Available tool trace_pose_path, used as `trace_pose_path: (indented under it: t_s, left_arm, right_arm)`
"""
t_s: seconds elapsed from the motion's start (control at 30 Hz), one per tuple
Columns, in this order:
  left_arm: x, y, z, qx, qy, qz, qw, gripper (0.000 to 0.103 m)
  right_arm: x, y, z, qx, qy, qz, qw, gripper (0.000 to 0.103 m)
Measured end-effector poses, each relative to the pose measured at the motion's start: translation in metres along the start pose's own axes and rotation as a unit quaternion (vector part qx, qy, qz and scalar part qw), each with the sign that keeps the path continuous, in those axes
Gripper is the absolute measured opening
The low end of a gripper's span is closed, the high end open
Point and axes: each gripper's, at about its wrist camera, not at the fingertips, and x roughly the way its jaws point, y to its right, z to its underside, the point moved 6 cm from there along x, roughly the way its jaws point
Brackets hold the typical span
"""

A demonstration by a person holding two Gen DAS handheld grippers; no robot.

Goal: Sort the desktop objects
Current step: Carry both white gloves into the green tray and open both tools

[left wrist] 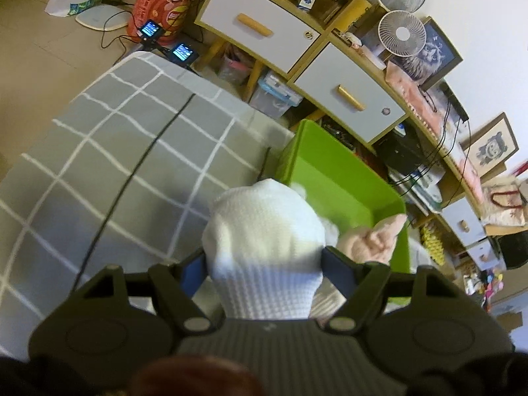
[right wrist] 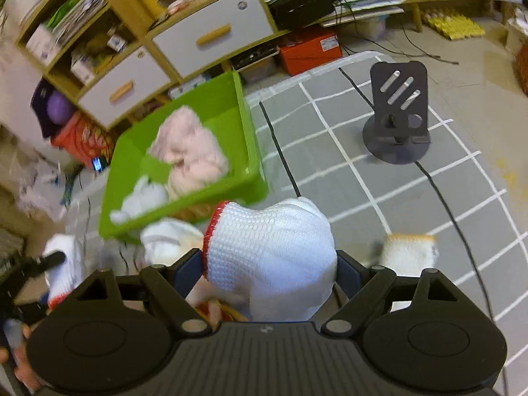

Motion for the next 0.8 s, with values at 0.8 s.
trace_pose_path:
  t_s: [0.8]
  left_arm:
    - [0.095, 0.077, -0.058, 0.033, -0.019, 0.017, 0.9991, 0.075]
  right_arm:
    - [0.065, -0.072, -0.117, 0.005, 0.057, -0.026, 0.998, 0.085]
